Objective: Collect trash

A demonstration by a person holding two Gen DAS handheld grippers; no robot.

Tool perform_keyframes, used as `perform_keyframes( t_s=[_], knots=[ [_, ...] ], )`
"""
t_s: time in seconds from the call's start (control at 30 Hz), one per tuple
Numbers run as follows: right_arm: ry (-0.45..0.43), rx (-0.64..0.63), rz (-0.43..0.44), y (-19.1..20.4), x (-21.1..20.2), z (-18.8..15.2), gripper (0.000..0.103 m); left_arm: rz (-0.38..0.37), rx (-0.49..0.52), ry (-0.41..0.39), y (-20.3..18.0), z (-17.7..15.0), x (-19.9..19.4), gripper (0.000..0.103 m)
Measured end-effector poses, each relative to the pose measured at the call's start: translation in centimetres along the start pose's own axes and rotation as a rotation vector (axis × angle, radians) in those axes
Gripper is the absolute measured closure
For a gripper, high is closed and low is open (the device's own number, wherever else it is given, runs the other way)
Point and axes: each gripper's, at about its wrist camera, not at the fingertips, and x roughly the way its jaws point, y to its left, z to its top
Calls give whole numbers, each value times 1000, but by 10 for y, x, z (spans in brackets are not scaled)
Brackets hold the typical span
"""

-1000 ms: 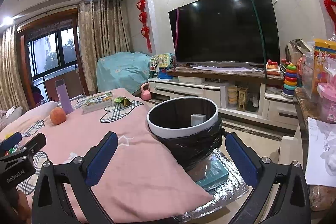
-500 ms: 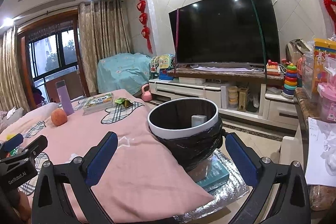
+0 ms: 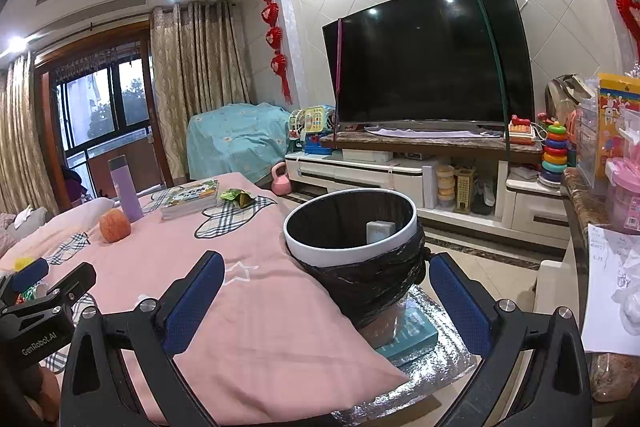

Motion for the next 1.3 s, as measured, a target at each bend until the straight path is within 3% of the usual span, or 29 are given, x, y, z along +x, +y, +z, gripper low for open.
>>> perform_keyframes(
  t_s=[1.3],
  knots=[
    [-1, 2, 6, 6, -3, 3, 0, -3, 6, 1, 1, -2, 0, 0]
  ],
)
